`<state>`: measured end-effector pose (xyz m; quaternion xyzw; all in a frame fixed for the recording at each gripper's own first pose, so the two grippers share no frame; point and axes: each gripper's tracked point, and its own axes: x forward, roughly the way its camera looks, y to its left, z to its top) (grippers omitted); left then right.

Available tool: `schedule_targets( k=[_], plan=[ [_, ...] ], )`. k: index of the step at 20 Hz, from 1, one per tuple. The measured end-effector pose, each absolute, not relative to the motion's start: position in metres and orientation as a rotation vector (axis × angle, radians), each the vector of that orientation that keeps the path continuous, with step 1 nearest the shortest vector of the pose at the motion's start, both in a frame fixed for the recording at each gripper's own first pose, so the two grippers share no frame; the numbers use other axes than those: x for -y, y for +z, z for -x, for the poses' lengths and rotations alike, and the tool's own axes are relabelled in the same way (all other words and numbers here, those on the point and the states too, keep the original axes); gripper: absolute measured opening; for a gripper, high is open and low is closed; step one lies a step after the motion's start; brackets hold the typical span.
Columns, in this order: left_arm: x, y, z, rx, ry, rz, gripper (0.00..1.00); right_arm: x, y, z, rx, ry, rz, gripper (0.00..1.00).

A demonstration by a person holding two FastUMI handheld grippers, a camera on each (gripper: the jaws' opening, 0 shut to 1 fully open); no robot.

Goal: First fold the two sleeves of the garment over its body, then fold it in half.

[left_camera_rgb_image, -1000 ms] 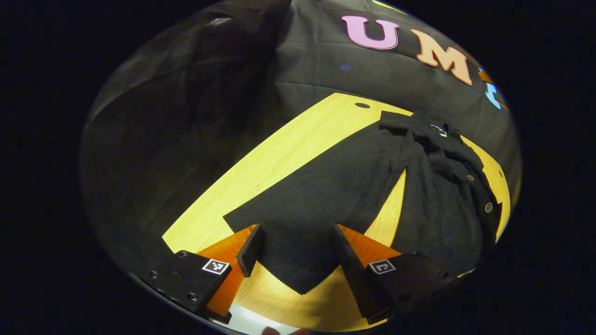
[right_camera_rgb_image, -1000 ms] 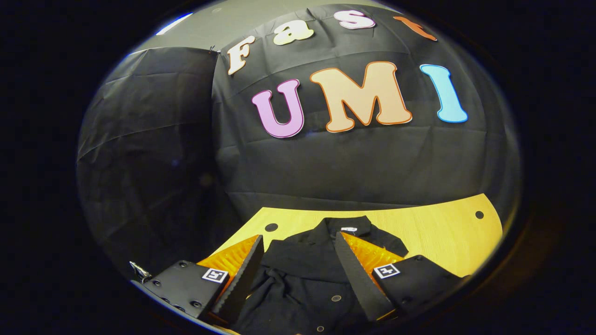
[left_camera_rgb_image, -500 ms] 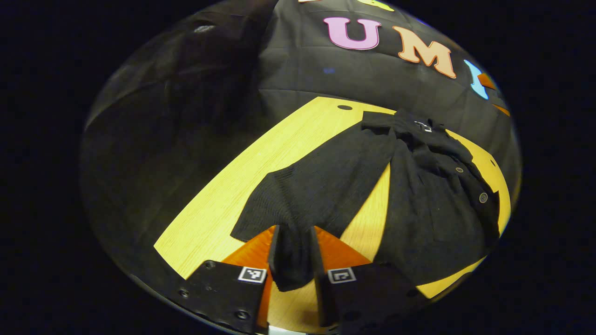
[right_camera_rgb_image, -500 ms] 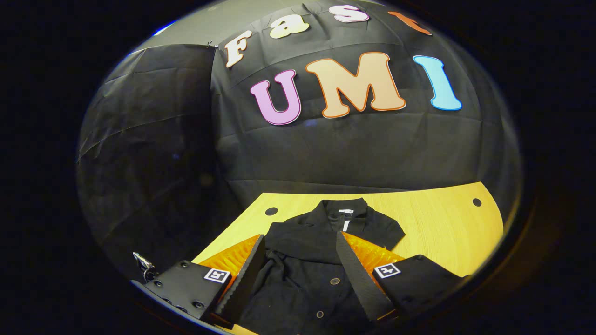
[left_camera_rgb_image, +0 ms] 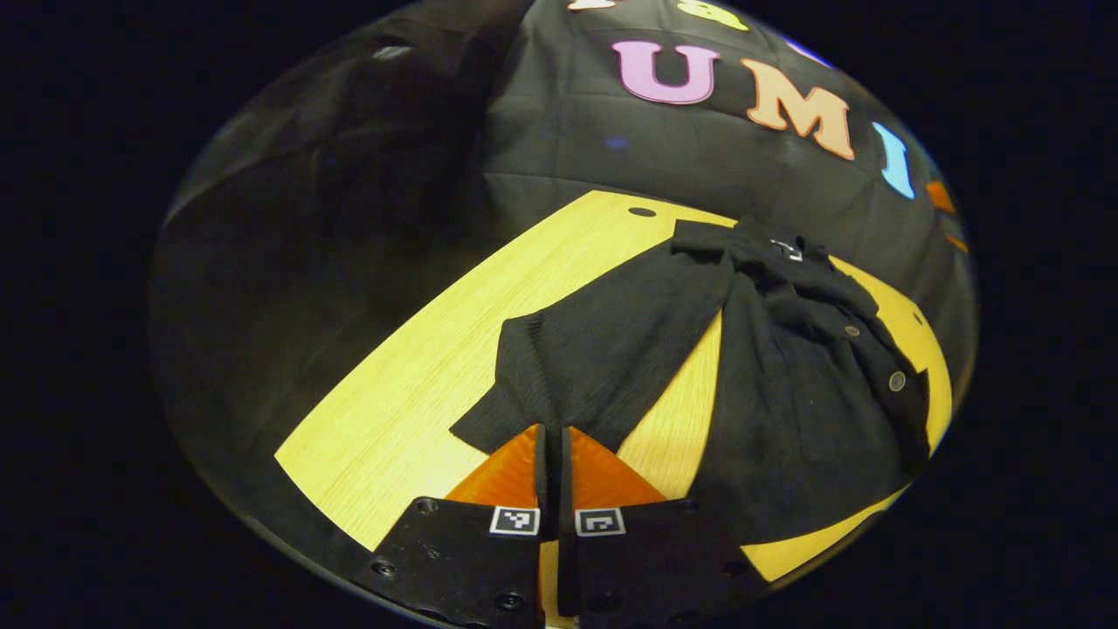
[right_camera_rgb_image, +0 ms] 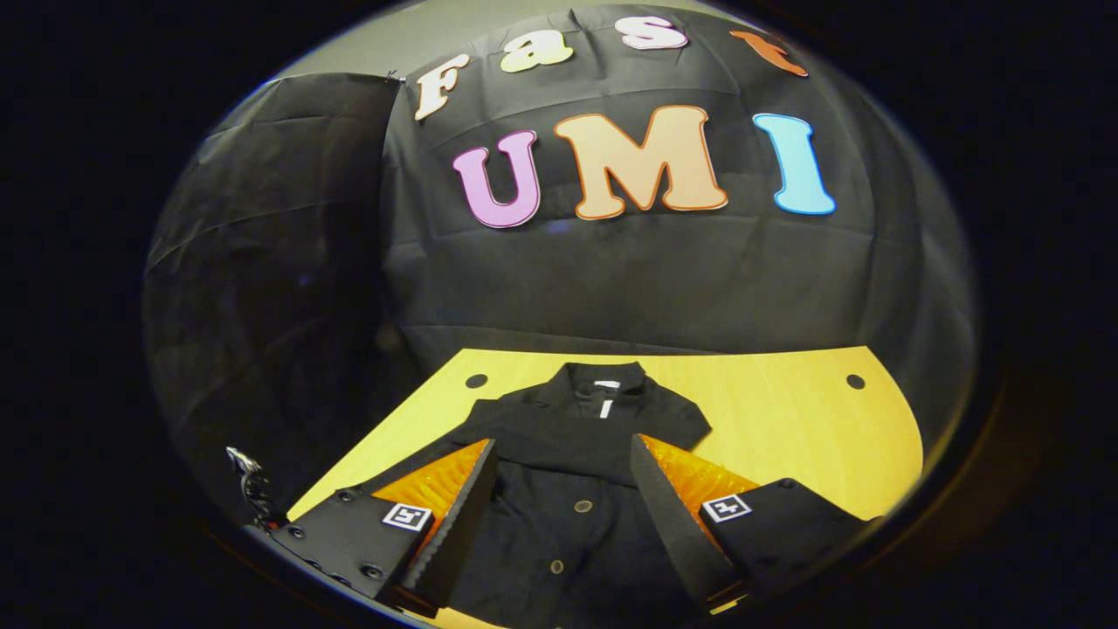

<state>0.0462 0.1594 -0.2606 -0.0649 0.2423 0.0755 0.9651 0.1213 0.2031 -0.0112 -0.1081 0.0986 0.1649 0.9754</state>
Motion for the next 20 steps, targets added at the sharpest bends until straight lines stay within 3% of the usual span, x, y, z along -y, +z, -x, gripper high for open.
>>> schedule_targets(
  k=[10, 20],
  plan=[
    [-0.164, -0.252, -0.054, -0.565, 0.176, 0.269, 0.00, -0.117, -0.010, -0.106, -0.180, 0.170, 0.177, 0.96],
    [-0.141, -0.168, -0.109, -0.490, 0.095, 0.202, 0.00, -0.066, -0.027, -0.098, -0.218, 0.123, 0.132, 0.97]
  ],
)
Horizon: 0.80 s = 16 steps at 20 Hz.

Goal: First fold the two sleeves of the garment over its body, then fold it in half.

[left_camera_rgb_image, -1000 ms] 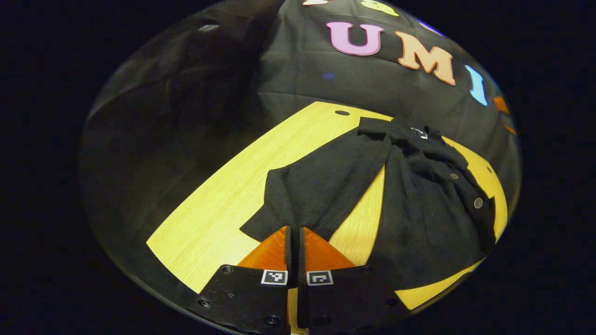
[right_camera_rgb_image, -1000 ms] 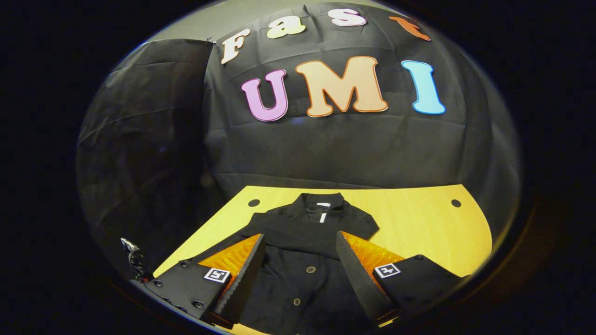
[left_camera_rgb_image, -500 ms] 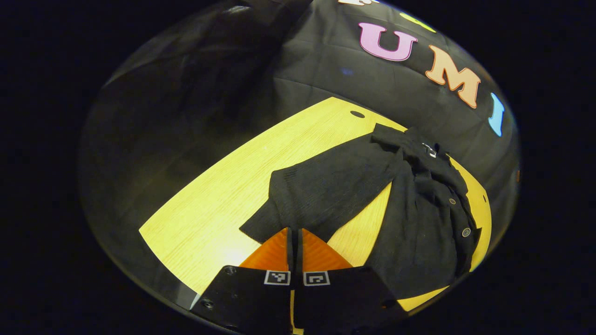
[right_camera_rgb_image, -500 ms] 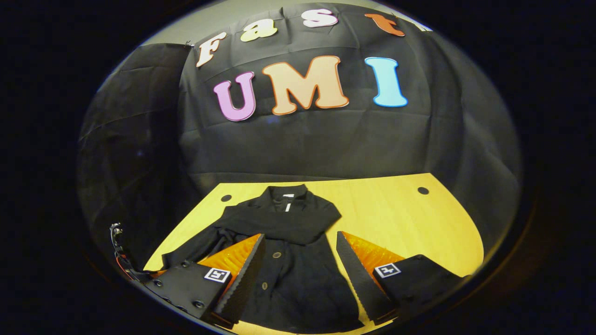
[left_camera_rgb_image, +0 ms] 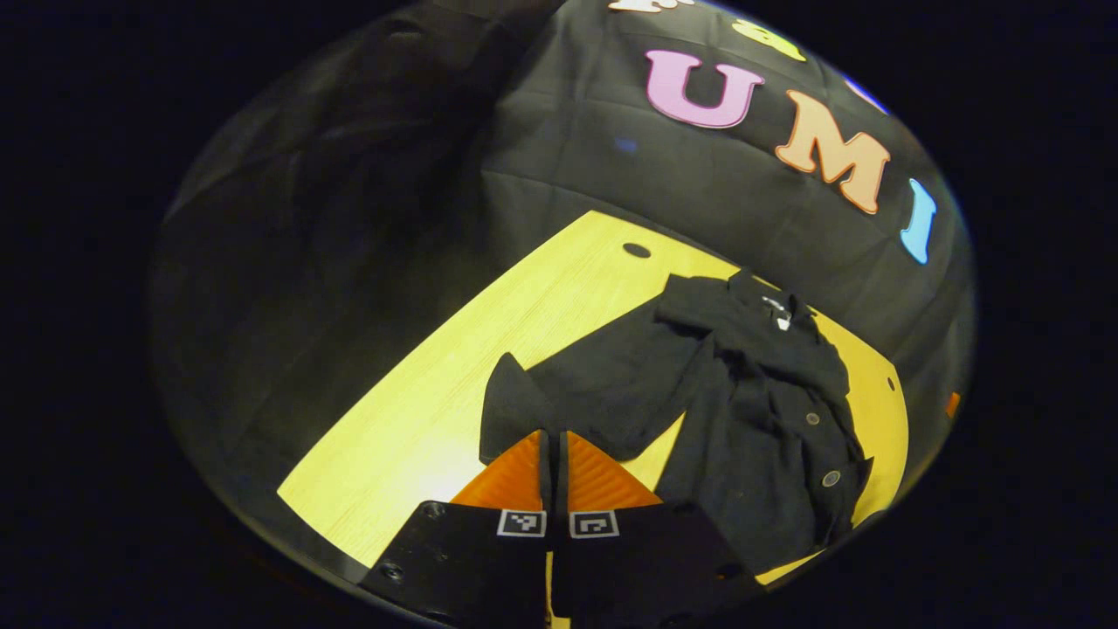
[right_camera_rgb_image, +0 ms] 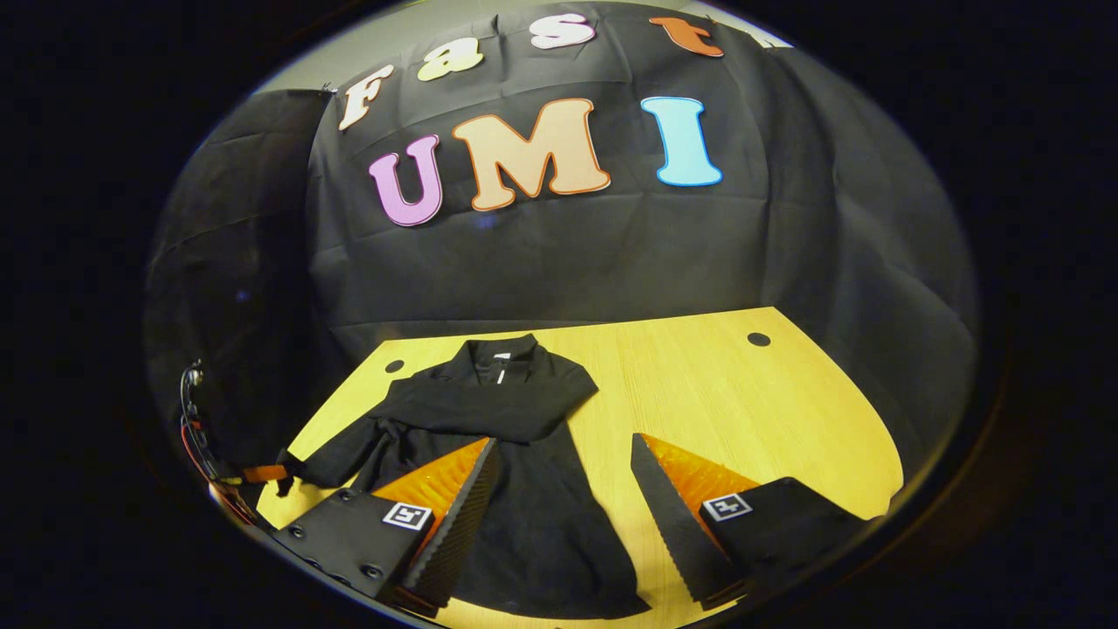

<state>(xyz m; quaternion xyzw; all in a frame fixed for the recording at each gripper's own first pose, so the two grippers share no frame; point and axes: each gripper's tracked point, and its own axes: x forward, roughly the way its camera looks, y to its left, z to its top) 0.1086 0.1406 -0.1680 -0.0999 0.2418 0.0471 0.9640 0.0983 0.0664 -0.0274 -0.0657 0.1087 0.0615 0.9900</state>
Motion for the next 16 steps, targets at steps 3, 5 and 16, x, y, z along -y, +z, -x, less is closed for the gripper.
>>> schedule_targets(
  k=[3, 5, 16],
  plan=[
    [-0.109, -0.130, -0.142, -0.432, 0.035, 0.131, 0.00, -0.048, -0.032, -0.094, -0.227, 0.104, 0.134, 0.97],
    [-0.075, -0.106, -0.164, -0.388, -0.022, 0.095, 0.00, -0.038, -0.036, -0.090, -0.240, 0.096, 0.125, 0.97],
    [0.132, -0.052, -0.246, -0.242, -0.312, -0.106, 0.00, -0.008, -0.063, -0.055, -0.298, 0.066, 0.105, 0.97]
  ],
)
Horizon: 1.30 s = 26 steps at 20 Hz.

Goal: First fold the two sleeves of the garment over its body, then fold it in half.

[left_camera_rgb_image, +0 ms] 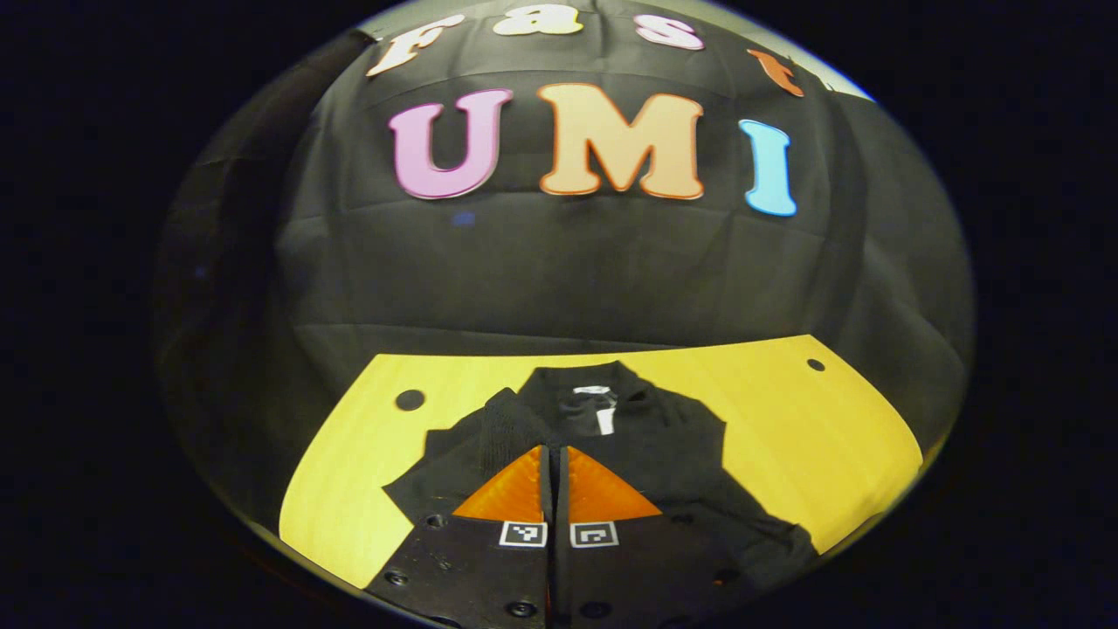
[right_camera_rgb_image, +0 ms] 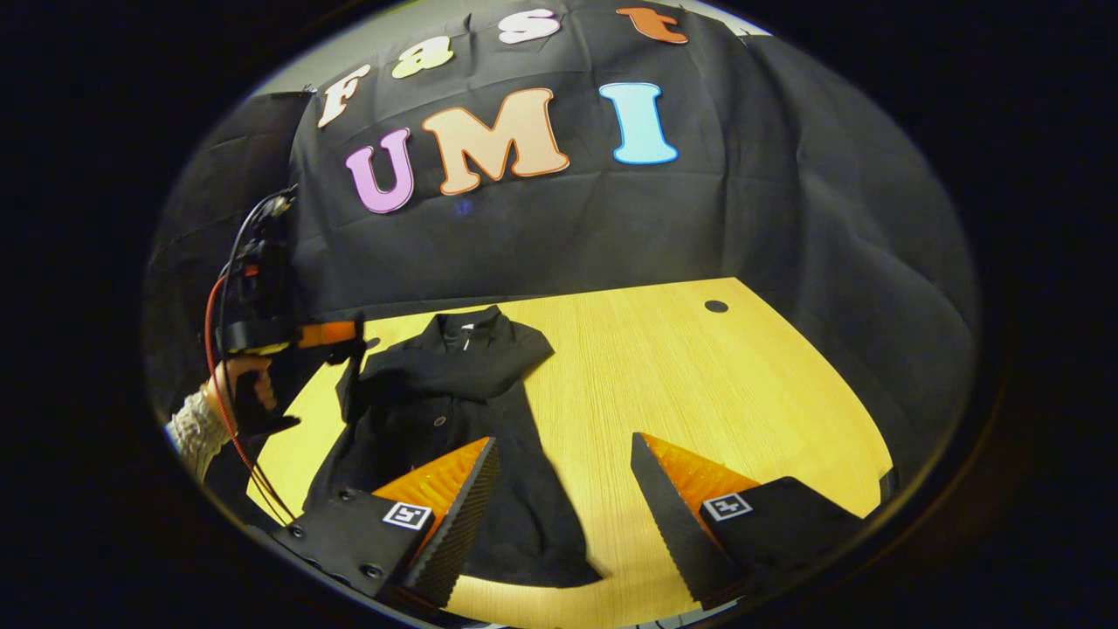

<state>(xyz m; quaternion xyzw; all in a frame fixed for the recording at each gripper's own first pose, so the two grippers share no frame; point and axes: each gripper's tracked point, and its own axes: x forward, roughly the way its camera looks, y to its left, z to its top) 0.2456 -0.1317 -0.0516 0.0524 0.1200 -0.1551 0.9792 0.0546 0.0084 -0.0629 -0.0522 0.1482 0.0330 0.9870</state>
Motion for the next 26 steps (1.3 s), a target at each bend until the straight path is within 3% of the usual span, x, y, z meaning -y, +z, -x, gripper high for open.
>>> schedule_targets(
  k=[10, 26],
  plan=[
    [0.251, -0.097, -0.268, -0.313, -0.390, -0.145, 0.00, 0.037, -0.089, -0.043, -0.362, 0.046, 0.067, 0.97],
    [0.324, -0.169, -0.293, -0.405, -0.424, -0.271, 0.00, 0.073, -0.099, -0.056, -0.385, 0.059, 0.058, 0.96]
  ],
)
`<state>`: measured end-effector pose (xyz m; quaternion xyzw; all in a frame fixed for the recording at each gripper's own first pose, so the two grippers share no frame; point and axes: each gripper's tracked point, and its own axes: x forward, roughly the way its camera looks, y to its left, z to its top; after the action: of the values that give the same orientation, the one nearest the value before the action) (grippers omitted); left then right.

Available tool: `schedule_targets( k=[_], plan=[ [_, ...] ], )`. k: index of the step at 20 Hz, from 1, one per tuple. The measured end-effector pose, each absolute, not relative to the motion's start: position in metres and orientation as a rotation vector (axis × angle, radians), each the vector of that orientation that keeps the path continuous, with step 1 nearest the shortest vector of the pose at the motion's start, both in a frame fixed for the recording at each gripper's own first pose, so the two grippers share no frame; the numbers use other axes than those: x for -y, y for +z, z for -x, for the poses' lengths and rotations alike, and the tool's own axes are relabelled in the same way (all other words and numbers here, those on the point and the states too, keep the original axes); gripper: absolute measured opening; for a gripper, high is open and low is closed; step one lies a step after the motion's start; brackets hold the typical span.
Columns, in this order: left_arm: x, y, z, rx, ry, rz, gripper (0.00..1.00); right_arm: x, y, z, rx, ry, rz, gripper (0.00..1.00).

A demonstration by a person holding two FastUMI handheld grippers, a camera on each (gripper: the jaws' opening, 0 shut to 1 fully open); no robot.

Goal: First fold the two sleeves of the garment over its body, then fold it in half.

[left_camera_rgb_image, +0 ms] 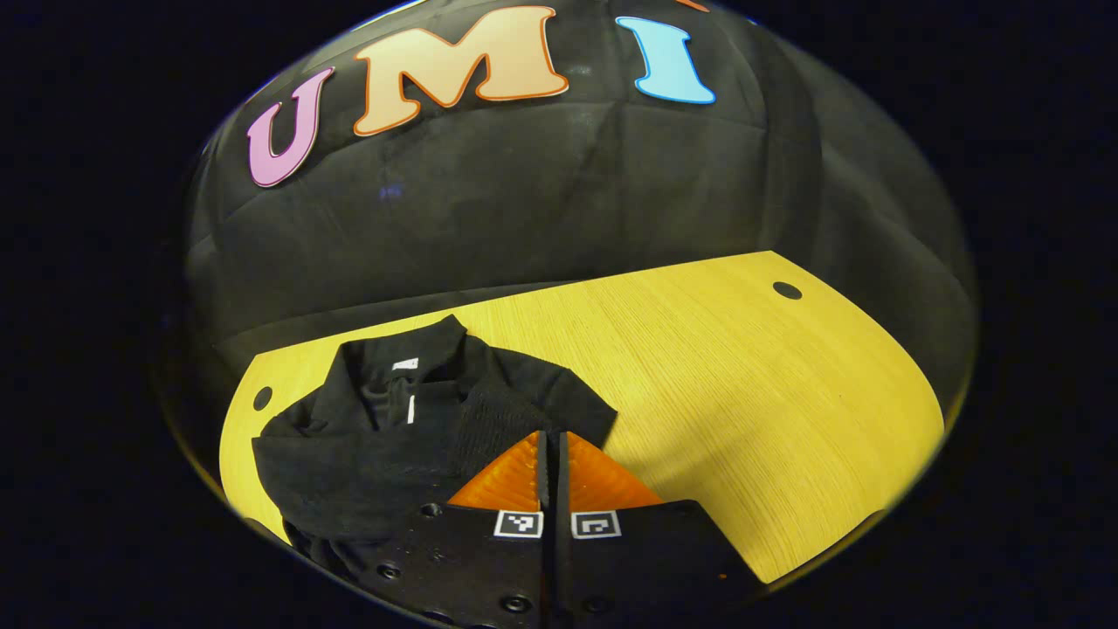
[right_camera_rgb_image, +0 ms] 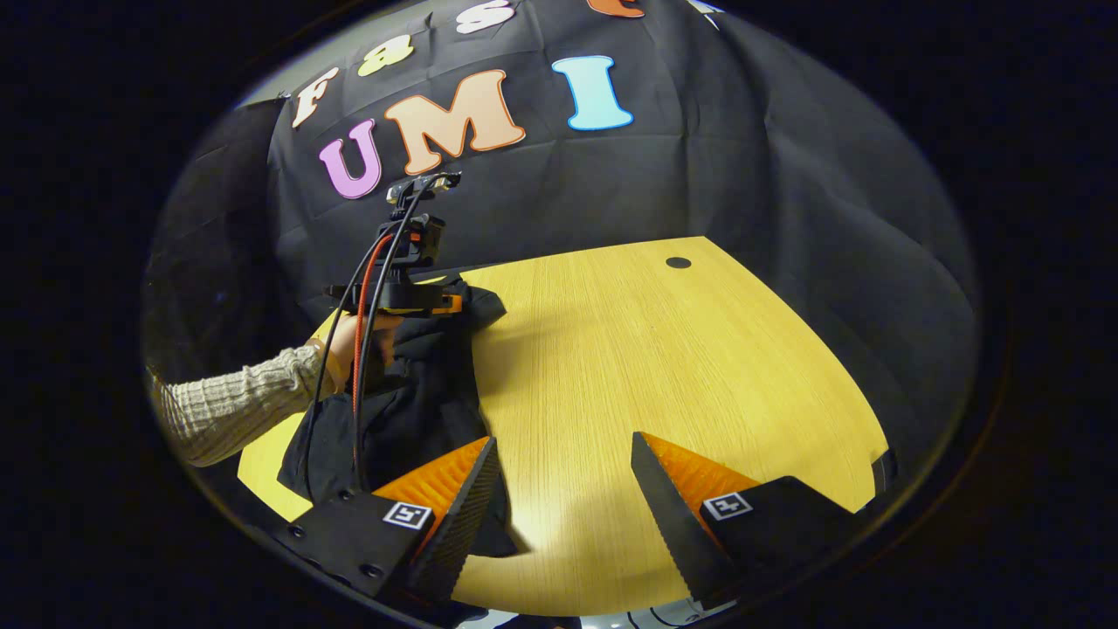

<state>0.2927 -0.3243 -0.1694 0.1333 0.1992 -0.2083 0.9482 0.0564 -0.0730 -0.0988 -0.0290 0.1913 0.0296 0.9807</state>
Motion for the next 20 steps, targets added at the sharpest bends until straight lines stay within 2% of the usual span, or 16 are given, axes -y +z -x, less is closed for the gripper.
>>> schedule_targets(
  k=[2, 3, 4, 8, 14, 20],
  plan=[
    [0.334, -0.177, -0.289, -0.428, -0.463, -0.263, 0.03, 0.071, -0.101, -0.057, -0.390, 0.064, 0.059, 0.97],
    [0.338, -0.177, -0.288, -0.435, -0.469, -0.264, 0.07, 0.070, -0.103, -0.055, -0.393, 0.068, 0.060, 0.97],
    [0.339, -0.179, -0.285, -0.439, -0.472, -0.271, 0.18, 0.068, -0.104, -0.056, -0.394, 0.073, 0.061, 0.97],
    [0.344, -0.164, -0.283, -0.374, -0.462, -0.306, 0.94, 0.060, -0.108, -0.056, -0.401, 0.089, 0.077, 0.97],
    [0.326, -0.136, -0.268, -0.317, -0.461, -0.291, 0.95, 0.047, -0.106, -0.051, -0.391, 0.114, 0.082, 0.97],
    [0.251, -0.114, -0.240, -0.288, -0.360, -0.198, 0.95, 0.025, -0.117, -0.044, -0.400, 0.157, 0.092, 0.97]
  ],
)
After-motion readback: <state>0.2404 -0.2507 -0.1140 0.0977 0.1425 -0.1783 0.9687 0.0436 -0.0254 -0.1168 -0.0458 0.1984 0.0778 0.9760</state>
